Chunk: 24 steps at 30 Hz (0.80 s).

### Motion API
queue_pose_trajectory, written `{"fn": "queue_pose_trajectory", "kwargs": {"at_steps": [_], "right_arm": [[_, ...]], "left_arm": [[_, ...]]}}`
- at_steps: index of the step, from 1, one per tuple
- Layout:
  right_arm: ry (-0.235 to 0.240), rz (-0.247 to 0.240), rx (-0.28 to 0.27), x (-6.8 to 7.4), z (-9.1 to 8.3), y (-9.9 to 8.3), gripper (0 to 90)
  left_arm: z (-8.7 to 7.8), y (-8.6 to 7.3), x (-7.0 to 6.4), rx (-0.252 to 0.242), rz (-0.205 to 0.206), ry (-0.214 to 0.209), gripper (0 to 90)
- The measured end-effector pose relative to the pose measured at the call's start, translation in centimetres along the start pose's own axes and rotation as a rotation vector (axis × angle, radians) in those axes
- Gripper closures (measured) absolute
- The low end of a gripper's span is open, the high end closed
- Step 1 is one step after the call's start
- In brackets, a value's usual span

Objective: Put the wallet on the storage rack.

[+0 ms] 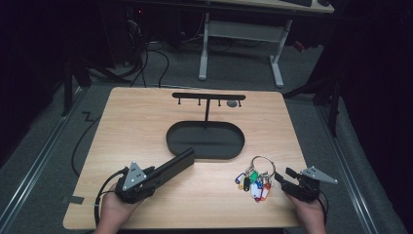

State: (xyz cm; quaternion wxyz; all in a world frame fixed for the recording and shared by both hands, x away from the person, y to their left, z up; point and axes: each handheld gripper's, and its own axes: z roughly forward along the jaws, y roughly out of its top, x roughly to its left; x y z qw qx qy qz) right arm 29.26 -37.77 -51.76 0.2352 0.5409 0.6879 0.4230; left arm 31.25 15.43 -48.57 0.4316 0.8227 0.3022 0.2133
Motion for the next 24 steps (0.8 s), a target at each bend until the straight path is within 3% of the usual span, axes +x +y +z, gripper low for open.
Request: {"fn": "queue_pose_trajectory", "kwargs": {"at_steps": [4, 7, 8, 9, 11, 14, 24], "right_arm": [[0.017, -0.001, -0.011, -0.1, -0.2, 0.0, 41.9], [0.024, 0.003, -0.012, -0.2, -0.3, 0.0, 41.9], [0.033, 0.006, -0.012, -0.2, -0.4, -0.1, 41.9], [0.033, 0.006, -0.012, -0.2, -0.4, -0.1, 41.9], [0.044, 0.004, -0.013, -0.3, -0.5, -0.2, 41.9], [0.046, 0.004, -0.015, -0.3, -0.6, -0.2, 41.9], [0.046, 0.006, -0.021, -0.4, -0.7, -0.1, 41.9]], "left_arm": [[-0.2, 1.0, -0.3, 0.048, 0.066, 0.027, 53.5], [-0.2, 1.3, -0.4, 0.081, 0.082, 0.027, 56.3], [0.1, 1.6, -0.5, 0.129, 0.111, 0.038, 56.9], [0.1, 1.6, -0.5, 0.129, 0.111, 0.038, 56.9], [0.4, 2.0, -0.6, 0.183, 0.144, 0.044, 56.9], [0.5, 2.3, -0.5, 0.203, 0.152, 0.048, 56.7], [0.8, 3.2, -0.3, 0.288, 0.150, -0.011, 62.2]]}}
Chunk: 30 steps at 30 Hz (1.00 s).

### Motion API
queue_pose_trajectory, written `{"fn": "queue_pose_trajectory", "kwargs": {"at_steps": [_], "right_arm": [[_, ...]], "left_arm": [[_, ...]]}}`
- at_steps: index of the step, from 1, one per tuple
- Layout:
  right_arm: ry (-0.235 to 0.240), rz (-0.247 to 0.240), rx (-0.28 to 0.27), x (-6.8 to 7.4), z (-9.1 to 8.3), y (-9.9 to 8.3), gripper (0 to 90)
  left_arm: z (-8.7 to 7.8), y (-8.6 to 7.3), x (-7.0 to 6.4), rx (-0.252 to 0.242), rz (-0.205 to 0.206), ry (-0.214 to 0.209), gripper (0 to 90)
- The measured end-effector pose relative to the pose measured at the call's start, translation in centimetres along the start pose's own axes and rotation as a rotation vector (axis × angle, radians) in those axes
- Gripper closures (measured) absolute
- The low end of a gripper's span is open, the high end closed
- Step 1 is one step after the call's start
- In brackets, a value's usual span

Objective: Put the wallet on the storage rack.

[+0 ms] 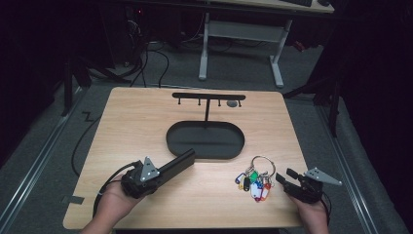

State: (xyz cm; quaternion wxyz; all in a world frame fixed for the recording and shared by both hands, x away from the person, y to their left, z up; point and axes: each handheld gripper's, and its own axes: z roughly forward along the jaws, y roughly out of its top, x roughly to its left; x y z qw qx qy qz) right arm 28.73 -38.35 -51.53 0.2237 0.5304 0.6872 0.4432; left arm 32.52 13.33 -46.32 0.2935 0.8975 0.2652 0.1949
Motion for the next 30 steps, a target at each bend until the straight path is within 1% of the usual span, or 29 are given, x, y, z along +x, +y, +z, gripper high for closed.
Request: {"fn": "queue_pose_trajectory", "kwargs": {"at_steps": [1, 2, 3, 4, 6, 8, 9, 10, 12, 16, 19, 20, 22, 23, 25, 26, 28, 29, 30], "right_arm": [[-0.001, -0.002, 0.000, 0.0, 0.0, 0.0, 41.9], [-0.001, -0.003, 0.001, 0.0, 0.0, 0.0, 41.9], [-0.001, -0.002, 0.002, 0.1, 0.0, 0.0, 41.9], [-0.001, -0.001, 0.002, 0.1, 0.1, 0.0, 41.9], [0.000, -0.001, 0.001, 0.2, 0.1, 0.1, 41.9], [0.001, -0.005, 0.000, 0.3, 0.2, 0.2, 41.9], [0.002, -0.007, 0.001, 0.3, 0.3, 0.2, 41.9], [0.006, -0.006, 0.009, 0.3, 0.6, 0.2, 41.9], [0.008, -0.009, 0.017, 0.3, 0.8, 0.2, 41.9], [0.008, -0.009, 0.014, 0.2, 0.6, 0.1, 41.9], [0.003, -0.005, 0.006, 0.0, 0.4, 0.2, 42.0], [0.003, -0.003, 0.005, 0.1, 0.4, 0.2, 42.0], [0.005, -0.008, 0.003, 0.1, 0.4, 0.3, 42.0], [0.005, -0.008, 0.003, 0.1, 0.4, 0.3, 42.0], [0.009, -0.016, 0.008, 0.3, 0.5, 0.3, 41.9], [0.009, -0.016, 0.008, 0.3, 0.5, 0.3, 41.9], [0.013, -0.015, 0.013, 0.3, 0.6, 0.3, 41.9], [0.014, -0.013, 0.015, 0.2, 0.6, 0.2, 41.9], [0.014, -0.013, 0.014, 0.2, 0.6, 0.2, 41.9]], "left_arm": [[0.1, 0.1, 0.1, 0.021, 0.000, -0.001, 62.3], [0.1, 0.1, 0.1, 0.021, 0.000, -0.001, 62.3], [0.3, 0.2, 0.1, 0.042, 0.009, 0.001, 61.8], [0.5, 0.4, 0.1, 0.075, 0.029, 0.002, 61.5], [0.5, 0.7, 0.1, 0.095, 0.039, 0.004, 61.3], [0.5, 0.8, 0.1, 0.105, 0.045, 0.004, 61.3], [0.5, 0.8, 0.1, 0.111, 0.048, 0.000, 61.3], [0.4, 1.0, 0.3, 0.125, 0.037, -0.017, 61.9], [0.2, 1.1, 0.6, 0.138, 0.019, -0.040, 63.1], [-0.1, 1.5, 1.1, 0.154, 0.018, -0.052, 63.3], [-0.4, 1.9, 1.3, 0.185, 0.033, -0.055, 63.6], [-0.5, 2.3, 1.5, 0.214, 0.036, -0.064, 63.7], [-0.5, 2.8, 1.7, 0.252, 0.043, -0.081, 63.6], [-0.5, 2.8, 1.7, 0.252, 0.043, -0.081, 63.4], [-0.4, 3.5, 1.8, 0.289, 0.058, -0.099, 63.0], [-0.4, 3.5, 1.8, 0.289, 0.058, -0.099, 62.9], [-0.2, 4.1, 1.9, 0.312, 0.060, -0.115, 63.0], [-0.2, 4.1, 1.9, 0.312, 0.060, -0.115, 64.0], [-0.1, 4.5, 2.0, 0.328, 0.069, -0.114, 64.4]]}}
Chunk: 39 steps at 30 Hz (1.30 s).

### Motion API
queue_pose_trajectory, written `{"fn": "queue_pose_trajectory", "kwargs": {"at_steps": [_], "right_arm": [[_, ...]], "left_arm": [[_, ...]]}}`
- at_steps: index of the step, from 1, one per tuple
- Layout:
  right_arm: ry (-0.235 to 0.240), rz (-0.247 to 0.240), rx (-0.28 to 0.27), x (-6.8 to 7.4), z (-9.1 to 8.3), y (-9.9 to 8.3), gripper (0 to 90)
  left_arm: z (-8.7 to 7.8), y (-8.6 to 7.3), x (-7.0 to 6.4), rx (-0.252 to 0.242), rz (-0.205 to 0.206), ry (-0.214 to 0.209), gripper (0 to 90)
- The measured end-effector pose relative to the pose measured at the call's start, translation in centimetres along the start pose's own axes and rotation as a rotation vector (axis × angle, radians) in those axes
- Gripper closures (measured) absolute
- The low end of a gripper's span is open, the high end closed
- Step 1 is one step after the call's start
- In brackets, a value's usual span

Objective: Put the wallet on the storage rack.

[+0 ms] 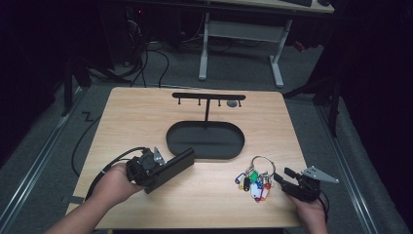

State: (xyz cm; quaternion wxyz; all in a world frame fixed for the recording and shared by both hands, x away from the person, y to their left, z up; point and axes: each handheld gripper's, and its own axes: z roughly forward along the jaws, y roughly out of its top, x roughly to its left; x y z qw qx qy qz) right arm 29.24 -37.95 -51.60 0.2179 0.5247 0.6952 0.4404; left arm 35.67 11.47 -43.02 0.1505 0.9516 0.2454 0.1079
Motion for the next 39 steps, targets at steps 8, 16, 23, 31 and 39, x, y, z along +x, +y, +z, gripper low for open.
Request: {"fn": "queue_pose_trajectory", "kwargs": {"at_steps": [8, 16, 23, 31, 39], "right_arm": [[-0.001, 0.007, -0.001, -0.2, -0.2, 0.0, 41.9], [0.000, 0.003, 0.001, -0.2, -0.2, 0.0, 42.0], [-0.001, 0.003, 0.001, -0.2, -0.2, 0.0, 42.0], [-0.002, 0.001, 0.001, -0.2, -0.2, 0.0, 42.0], [0.002, 0.013, 0.001, -0.4, -0.1, -0.1, 42.1]], "left_arm": [[0.1, 1.3, 0.1, 0.060, 0.018, -0.005, 66.3], [0.2, 1.8, 0.3, 0.089, 0.021, -0.008, 72.6], [0.0, 1.7, -0.3, 0.071, 0.073, 0.031, 75.2], [-1.0, 2.2, -1.2, 0.039, 0.156, 0.073, 75.9], [-2.6, 3.1, -1.9, 0.009, 0.236, 0.127, 76.7]]}}
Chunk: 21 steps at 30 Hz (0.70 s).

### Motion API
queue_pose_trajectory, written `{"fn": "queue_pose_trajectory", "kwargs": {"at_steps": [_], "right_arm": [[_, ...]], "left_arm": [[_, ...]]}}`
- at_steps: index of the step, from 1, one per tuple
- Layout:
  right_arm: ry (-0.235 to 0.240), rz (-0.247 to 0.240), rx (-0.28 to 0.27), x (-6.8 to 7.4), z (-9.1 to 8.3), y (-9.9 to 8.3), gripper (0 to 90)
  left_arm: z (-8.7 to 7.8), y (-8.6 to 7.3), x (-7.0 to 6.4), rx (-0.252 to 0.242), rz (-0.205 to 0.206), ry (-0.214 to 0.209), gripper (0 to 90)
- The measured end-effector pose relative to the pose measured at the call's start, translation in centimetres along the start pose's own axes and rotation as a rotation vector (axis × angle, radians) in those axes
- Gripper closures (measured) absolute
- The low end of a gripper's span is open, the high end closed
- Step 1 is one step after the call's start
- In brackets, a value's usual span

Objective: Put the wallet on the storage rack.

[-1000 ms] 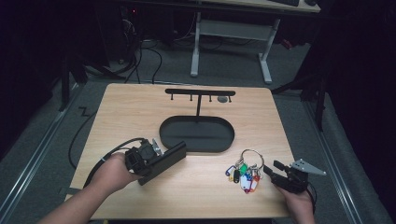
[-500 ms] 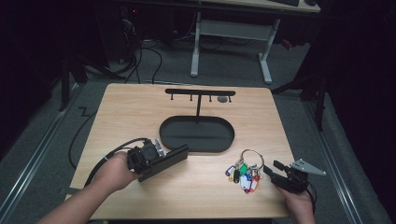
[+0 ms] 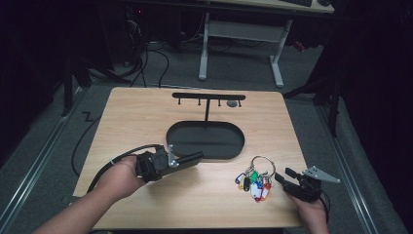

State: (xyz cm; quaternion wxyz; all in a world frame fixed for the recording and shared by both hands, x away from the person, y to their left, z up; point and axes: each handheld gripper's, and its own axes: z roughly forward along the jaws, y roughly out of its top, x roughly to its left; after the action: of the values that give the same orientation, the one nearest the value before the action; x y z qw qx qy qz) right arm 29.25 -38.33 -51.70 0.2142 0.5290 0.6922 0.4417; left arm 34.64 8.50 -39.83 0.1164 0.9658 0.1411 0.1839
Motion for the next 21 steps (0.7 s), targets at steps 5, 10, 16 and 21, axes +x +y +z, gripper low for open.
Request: {"fn": "queue_pose_trajectory", "kwargs": {"at_steps": [5, 10, 16, 21], "right_arm": [[-0.004, -0.004, -0.007, 0.0, -0.2, 0.1, 42.0], [-0.004, -0.005, -0.004, 0.1, -0.2, 0.1, 42.1], [-0.006, -0.007, -0.004, 0.1, -0.2, 0.1, 42.0], [-0.007, -0.010, -0.007, 0.0, -0.2, 0.1, 42.0]], "left_arm": [[-1.0, 0.6, 0.5, -0.041, 0.023, 0.032, 76.7], [-1.2, 0.8, 0.8, -0.075, 0.068, 0.068, 76.4], [-0.5, 1.4, 1.4, -0.111, 0.102, 0.134, 76.9], [0.1, 2.0, 1.5, -0.117, 0.139, 0.154, 77.3]]}}
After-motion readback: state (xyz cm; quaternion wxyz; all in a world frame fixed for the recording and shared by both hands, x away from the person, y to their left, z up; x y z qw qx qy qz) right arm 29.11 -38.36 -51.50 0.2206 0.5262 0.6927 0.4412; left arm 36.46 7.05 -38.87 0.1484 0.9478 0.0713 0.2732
